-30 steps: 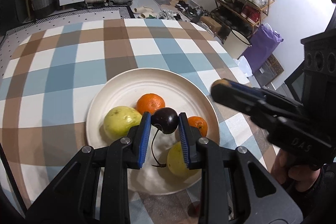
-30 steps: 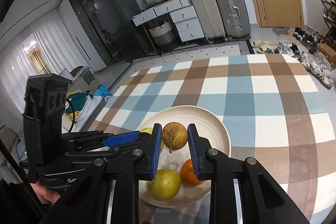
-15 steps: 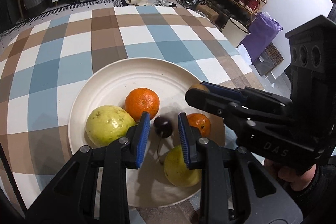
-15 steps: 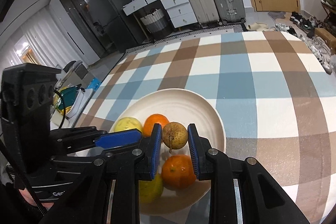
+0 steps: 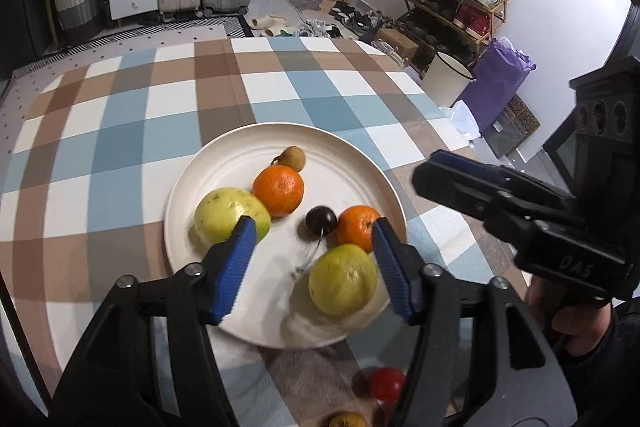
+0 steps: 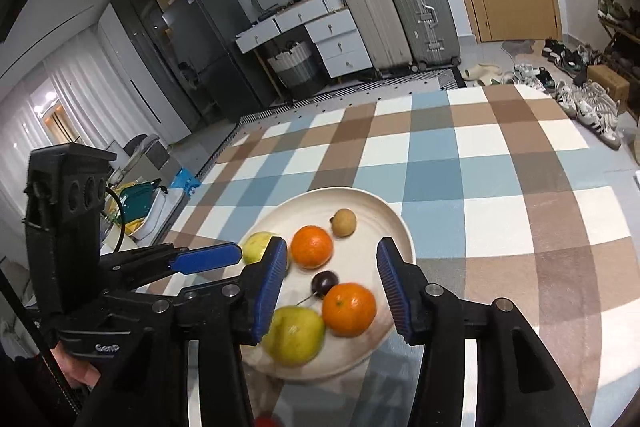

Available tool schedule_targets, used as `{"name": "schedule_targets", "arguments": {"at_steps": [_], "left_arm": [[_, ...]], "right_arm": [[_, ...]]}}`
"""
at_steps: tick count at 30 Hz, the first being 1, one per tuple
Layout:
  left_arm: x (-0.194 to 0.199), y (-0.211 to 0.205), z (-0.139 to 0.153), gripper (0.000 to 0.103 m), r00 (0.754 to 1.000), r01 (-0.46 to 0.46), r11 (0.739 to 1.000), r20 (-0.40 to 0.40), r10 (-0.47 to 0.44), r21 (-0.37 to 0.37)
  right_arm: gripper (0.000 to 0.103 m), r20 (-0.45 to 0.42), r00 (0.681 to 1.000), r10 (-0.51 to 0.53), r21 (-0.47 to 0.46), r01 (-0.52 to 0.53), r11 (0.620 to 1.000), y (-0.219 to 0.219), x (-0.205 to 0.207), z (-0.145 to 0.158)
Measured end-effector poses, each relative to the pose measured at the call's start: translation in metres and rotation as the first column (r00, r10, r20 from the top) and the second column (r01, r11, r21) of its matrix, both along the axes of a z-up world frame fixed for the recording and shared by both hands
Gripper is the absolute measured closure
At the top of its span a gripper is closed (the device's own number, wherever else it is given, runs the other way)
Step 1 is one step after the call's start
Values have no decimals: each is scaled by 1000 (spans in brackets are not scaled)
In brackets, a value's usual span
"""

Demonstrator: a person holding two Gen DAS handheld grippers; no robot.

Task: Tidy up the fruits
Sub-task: 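Carry the pear and cherry to the plate and open both grippers, then move both tools back toward the tomatoes, plum and pear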

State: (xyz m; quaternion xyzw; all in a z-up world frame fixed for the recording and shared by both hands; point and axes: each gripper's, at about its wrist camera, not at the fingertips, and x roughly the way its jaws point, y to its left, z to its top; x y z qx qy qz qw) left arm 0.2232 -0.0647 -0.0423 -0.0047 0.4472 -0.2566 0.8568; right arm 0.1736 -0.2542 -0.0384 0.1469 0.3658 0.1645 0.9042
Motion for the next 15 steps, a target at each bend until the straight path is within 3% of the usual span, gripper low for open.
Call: {"name": "schedule_targets", "arguments": {"at_steps": [5, 8, 13, 15], "left_arm": [[-27, 17, 11, 21, 997, -61, 997, 54, 59, 44], [-42, 29, 14, 20, 994, -92, 995, 63, 89, 47], [-66, 41, 16, 20, 989, -123, 991, 85, 118, 55], [-74, 44, 17, 18, 987, -140, 988, 91, 133, 67]], "right_arm": [[48, 30, 999, 16, -12, -16, 1000, 6, -28, 14], [35, 55, 998, 12, -22, -11, 1000, 10, -43, 20], [32, 99, 995, 20, -39, -16, 999, 18, -66, 28], [22, 104, 994, 28, -53, -23, 998, 23, -74, 30]]}}
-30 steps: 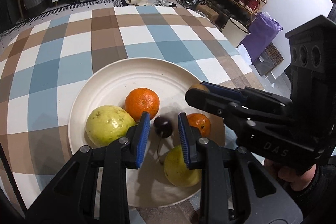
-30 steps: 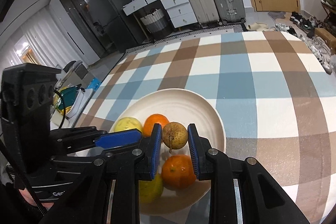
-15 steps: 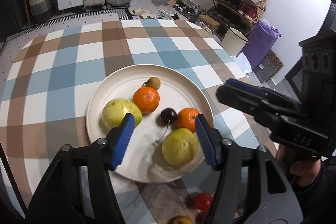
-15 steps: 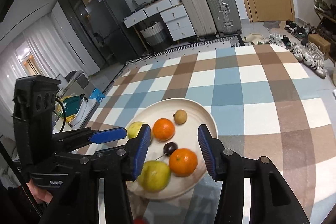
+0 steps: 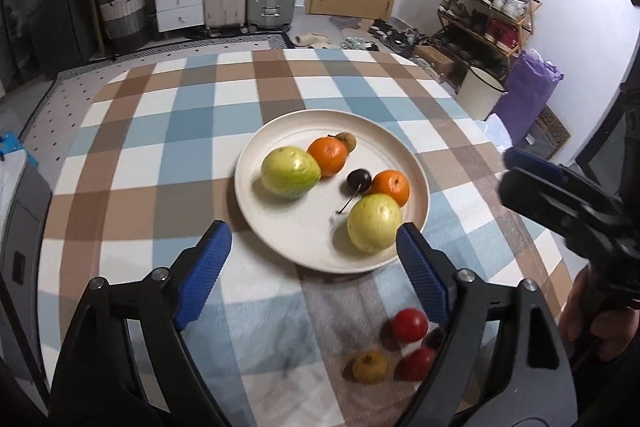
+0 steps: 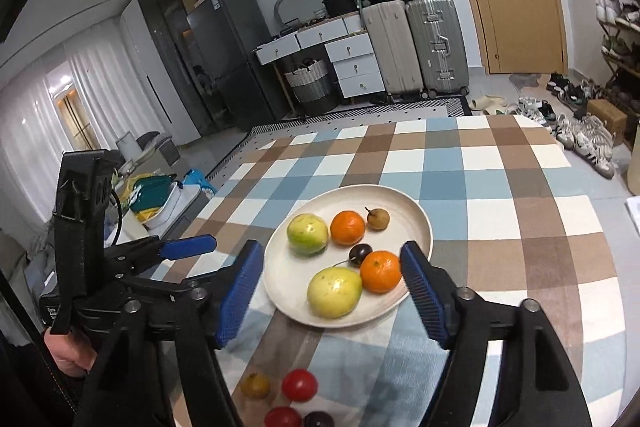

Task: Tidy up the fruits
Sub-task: 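Move both tools back toward the tomatoes, plum and pear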

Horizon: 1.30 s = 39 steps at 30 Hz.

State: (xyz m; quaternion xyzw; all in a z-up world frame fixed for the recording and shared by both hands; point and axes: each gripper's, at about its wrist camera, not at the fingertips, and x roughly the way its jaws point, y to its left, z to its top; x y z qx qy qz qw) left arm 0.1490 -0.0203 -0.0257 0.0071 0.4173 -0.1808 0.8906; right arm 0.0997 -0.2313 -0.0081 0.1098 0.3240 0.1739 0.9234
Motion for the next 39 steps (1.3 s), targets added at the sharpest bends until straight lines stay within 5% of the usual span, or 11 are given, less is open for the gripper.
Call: {"name": "schedule_targets", "arguments": {"at_steps": [10, 14, 17, 39], "left_arm": [[-39, 10, 4, 12, 999, -42, 999, 26, 42, 15], [-51, 14, 6, 1, 998, -53, 999, 41, 54, -11], [-63, 16, 6, 1, 996, -64, 998, 54, 65, -19], [-99, 56, -46, 1, 984, -171, 985, -48, 169, -38]], "right_arm": [[12, 24, 1000, -3, -26, 4, 1000, 8, -38, 7], [10, 12, 1000, -3, -35, 3, 999, 8, -51, 6], [2, -4, 1000, -6, -47, 6, 999, 7, -59, 2], [1, -129, 990, -53, -99, 40, 994, 11, -95, -59]]}}
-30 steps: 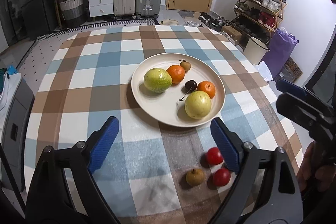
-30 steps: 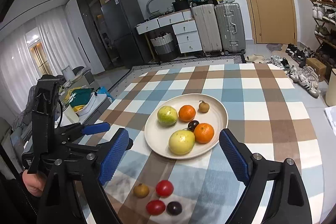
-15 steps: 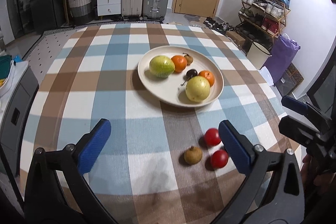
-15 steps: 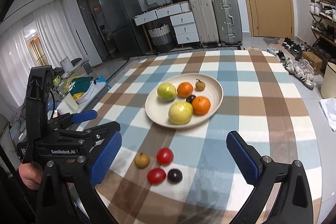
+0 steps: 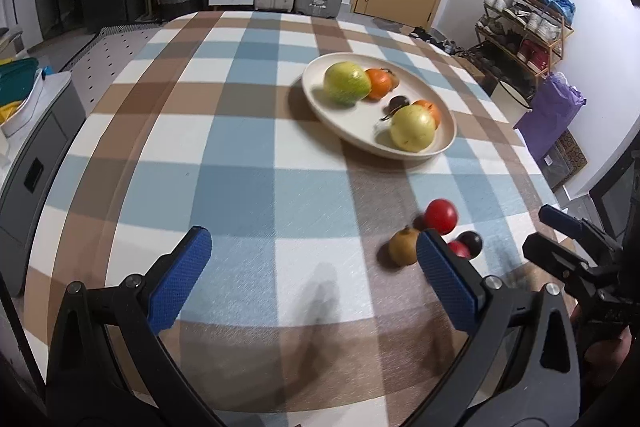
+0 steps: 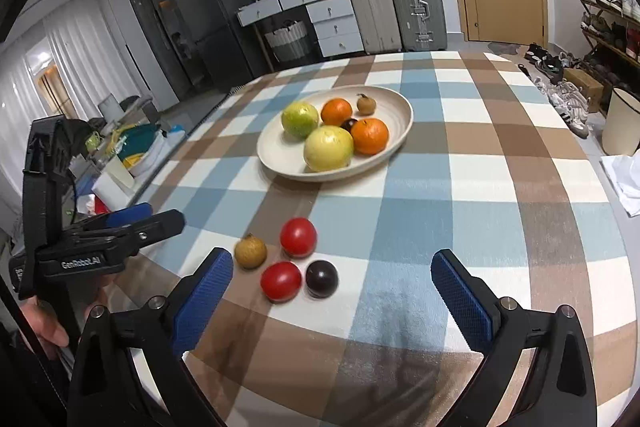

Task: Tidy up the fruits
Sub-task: 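Move both tools back toward the tomatoes, plum and pear, then grasp the dark plum with the right gripper while the left gripper grasps a brown pear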

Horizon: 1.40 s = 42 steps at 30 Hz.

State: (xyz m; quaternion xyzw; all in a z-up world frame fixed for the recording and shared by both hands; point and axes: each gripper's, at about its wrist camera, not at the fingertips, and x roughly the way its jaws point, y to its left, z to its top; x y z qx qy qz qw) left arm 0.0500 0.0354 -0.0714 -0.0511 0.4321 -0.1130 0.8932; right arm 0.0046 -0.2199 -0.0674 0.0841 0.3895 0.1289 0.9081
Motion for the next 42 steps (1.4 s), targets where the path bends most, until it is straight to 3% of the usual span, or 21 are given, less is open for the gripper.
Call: {"name": "schedule_targets", "arguments": {"at_steps": [4, 6, 9, 11, 15, 19, 29, 32, 42], "left_arm": [[0, 4, -8, 1, 1000, -4, 1000, -18, 4, -9], [1, 5, -11, 1, 1000, -4, 1000, -23, 4, -9], [2, 5, -16, 1, 999, 3, 1000, -39, -4, -13], [3, 6, -19, 1, 999, 1, 1000, -46, -2, -13], [6, 8, -24, 1, 998, -4, 1000, -60, 3, -19], [9, 9, -30, 1, 997, -4, 1000, -76, 2, -23], [12, 8, -33, 1, 996, 4, 999, -85, -7, -36], [12, 8, -33, 1, 996, 4, 999, -88, -8, -43], [14, -7, -30, 1, 994, 58, 995, -89, -65, -79]], "right_arm": [[8, -17, 1000, -13, -46, 12, 999, 1, 3, -9], [21, -35, 999, -5, -49, 3, 999, 2, 6, -14], [26, -70, 998, 6, -46, -9, 999, 4, 10, -24], [37, -81, 997, 16, -52, -20, 998, 6, 11, -29], [48, -95, 995, 36, -77, -44, 996, 12, 13, -37], [54, -106, 993, 59, -63, -66, 996, 16, 16, -41], [79, -100, 988, 119, -79, -127, 989, 28, 18, -44], [79, -91, 988, 124, -97, -133, 986, 31, 17, -44], [79, -72, 992, 99, -34, -102, 994, 16, 14, -37]]}}
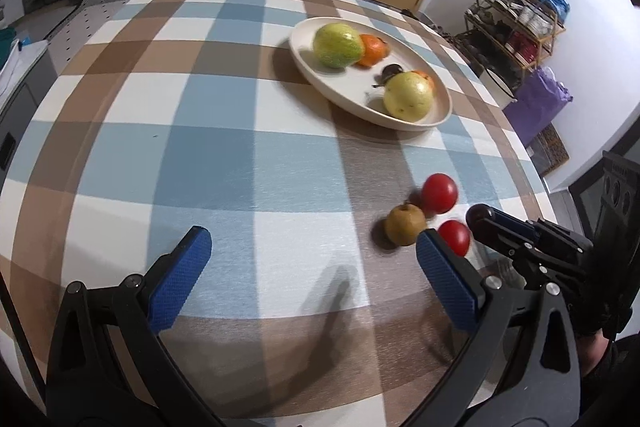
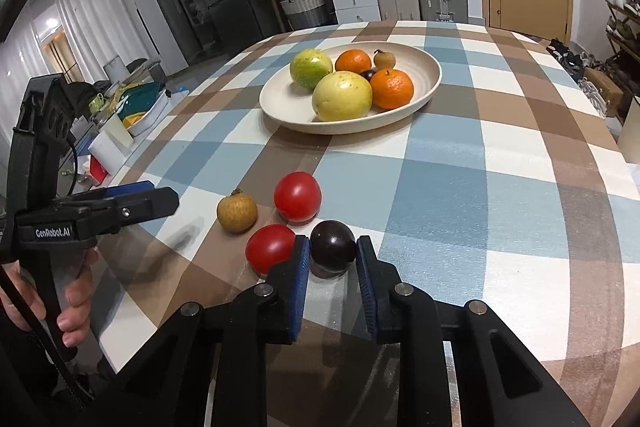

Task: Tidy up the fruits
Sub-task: 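Grasp the dark plum with the right gripper while the left gripper grasps a brown pear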

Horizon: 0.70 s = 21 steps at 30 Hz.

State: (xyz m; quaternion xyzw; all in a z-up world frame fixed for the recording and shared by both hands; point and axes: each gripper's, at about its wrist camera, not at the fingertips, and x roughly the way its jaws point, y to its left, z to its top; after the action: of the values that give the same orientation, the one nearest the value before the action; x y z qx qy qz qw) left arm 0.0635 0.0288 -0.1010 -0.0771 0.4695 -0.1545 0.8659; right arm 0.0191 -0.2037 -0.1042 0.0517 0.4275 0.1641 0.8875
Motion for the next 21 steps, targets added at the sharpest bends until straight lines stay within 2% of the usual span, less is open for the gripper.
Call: {"name": "schedule_targets", "arguments": {"at_steps": [14, 21], "left_arm": [[13, -33, -8, 1, 998, 60, 998, -11, -60, 6], [20, -44, -13, 18, 994, 108, 994, -9, -108, 21]], "right_arm": [[79, 23, 1000, 4, 28, -4, 1000, -11, -7, 9], [79, 25, 1000, -4, 41, 3, 999, -19, -10, 9]]}}
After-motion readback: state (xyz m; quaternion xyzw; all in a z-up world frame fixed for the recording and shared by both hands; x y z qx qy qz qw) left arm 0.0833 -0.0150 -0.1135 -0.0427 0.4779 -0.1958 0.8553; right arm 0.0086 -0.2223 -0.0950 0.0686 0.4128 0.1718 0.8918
